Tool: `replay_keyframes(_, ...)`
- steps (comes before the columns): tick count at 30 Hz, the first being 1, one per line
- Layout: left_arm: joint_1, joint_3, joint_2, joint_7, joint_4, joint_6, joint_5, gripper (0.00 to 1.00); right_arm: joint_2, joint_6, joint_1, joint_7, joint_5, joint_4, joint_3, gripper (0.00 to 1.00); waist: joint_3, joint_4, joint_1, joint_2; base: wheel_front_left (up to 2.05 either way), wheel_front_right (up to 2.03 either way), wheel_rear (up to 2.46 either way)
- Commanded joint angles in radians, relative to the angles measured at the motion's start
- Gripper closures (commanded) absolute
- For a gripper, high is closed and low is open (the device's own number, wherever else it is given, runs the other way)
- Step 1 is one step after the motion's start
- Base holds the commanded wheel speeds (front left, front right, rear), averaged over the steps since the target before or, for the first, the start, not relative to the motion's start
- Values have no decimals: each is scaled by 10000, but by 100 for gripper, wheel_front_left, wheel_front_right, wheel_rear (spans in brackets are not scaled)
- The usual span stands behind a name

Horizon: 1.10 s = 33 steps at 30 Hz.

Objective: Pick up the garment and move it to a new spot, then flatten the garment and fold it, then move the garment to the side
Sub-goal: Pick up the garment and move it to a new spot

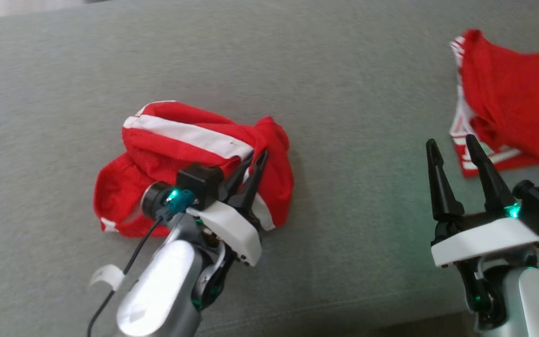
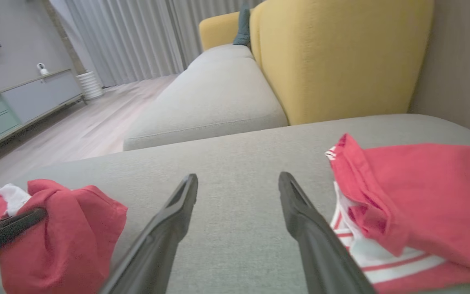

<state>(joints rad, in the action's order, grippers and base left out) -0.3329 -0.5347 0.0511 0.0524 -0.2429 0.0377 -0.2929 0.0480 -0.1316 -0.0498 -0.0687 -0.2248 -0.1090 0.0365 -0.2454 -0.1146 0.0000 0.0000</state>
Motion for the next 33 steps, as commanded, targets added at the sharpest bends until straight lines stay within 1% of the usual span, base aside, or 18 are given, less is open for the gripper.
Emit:
replay_keyframes(1, -477, 57, -4, 174, 255, -146, -263, 100, 23, 9, -258, 141, -81, -269, 193, 0, -315, -449, 0, 0, 0, 0, 0)
replay_keyframes(2, -509, -82, -5, 218, 161, -236, -445, 100, 23, 9, -256, 177, -111, -240, 174, 0, -362, -493, 0, 0, 0, 0, 0)
replay_keyframes(3, -552, -191, -5, 322, 84, -324, -632, 60, 23, 9, -258, 213, -144, -211, 178, 0, -391, -528, 0, 0, 0, 0, 0)
replay_keyframes(4, -610, -292, -6, 435, 0, -426, -723, 0, 23, 9, -265, 241, -160, -178, 187, 0, -409, -551, 0, 0, 0, 0, 0)
replay_keyframes(6, -717, -498, -6, 715, -53, -567, -774, 0, 23, 9, -290, 263, -89, -122, 183, 0, -428, -551, 0, 0, 0, 0, 0)
replay_keyframes(11, -829, -678, 18, 1519, 265, -712, -524, 0, 23, 9, -342, 270, 97, -50, 178, 0, -261, -333, 0, 0, 0, 0, 0)
replay_keyframes(14, -761, -547, 254, 1785, 639, -896, -273, 0, 23, 9, -338, 243, 164, -15, 167, 0, -59, -128, 0, 0, 0, 0, 0)
replay_keyframes(20, -301, 233, 852, 1949, 1154, -1504, -246, 0, 22, 9, -185, 100, 305, -31, 77, 0, 326, 408, 0, 0, 0, 0, 0)
replay_keyframes(21, -301, 233, 852, 1949, 1154, -1504, -246, 0, 22, 9, -185, 100, 305, -31, 77, 0, 326, 408, 0, 0, 0, 0, 0)
replay_keyframes(27, 360, 1417, 1581, 2019, 1333, -2281, -416, 0, 22, 9, -28, -93, 376, -111, -4, 0, 579, 983, 0, 0, 0, 0, 0)
replay_keyframes(30, 770, 1952, 1872, 2049, 1410, -2513, -561, 0, 22, 9, 37, -208, 525, -148, -48, 0, 689, 1210, 0, 0, 0, 0, 0)
replay_keyframes(33, 1196, 2352, 2106, 2066, 1474, -2601, -716, 0, 22, 9, 101, -304, 596, -171, -77, 0, 800, 1386, 0, 0, 0, 0, 0)
